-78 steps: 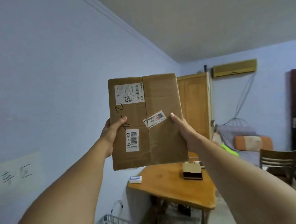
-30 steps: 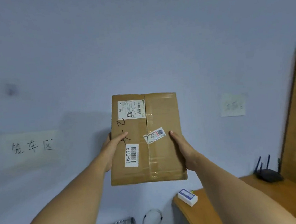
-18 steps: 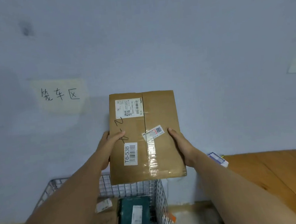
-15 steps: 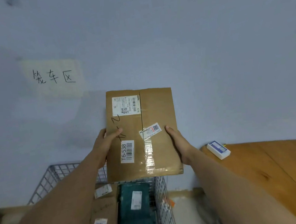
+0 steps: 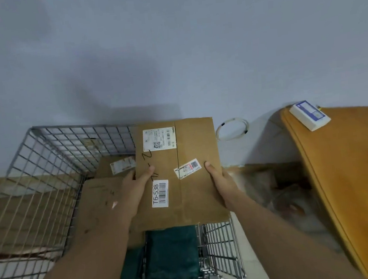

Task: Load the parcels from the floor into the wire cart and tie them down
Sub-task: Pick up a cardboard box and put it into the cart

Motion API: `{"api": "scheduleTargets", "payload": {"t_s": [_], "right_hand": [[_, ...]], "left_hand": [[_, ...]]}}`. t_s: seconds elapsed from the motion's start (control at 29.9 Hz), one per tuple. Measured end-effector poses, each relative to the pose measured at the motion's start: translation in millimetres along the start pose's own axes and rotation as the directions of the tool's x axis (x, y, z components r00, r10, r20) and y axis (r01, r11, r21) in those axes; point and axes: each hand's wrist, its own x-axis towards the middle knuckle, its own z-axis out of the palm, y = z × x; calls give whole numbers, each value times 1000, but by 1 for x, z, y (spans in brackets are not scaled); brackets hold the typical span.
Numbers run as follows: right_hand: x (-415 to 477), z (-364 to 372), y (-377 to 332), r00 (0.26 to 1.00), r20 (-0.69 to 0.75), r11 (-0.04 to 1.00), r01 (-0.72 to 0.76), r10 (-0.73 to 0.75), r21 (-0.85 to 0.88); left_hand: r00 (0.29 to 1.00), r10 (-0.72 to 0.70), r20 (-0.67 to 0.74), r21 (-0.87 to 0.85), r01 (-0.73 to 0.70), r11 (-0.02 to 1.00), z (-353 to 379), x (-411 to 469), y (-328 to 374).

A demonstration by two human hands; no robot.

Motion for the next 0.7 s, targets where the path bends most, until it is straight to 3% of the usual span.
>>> {"api": "scheduleTargets", "payload": {"t_s": [0.13,0.37,0.53,0.7], "right_hand": [[34,15,58,994,-106,980,-55,35,-190],[77,39,114,990,-141,934,-45,-6,-354],[99,49,139,987,-159,916,-61,-3,-396],[125,60,173,979,-195,911,-128,54,-392]], "left_hand": [[995,-95,-31,30,96,995,9,40,-69],[993,-49,-110,206,71,976,19,75,-145],[974,149,-172,502,-43,864,28,95,-184],[975,177,-132,716,-30,698,39,108,-200]]}}
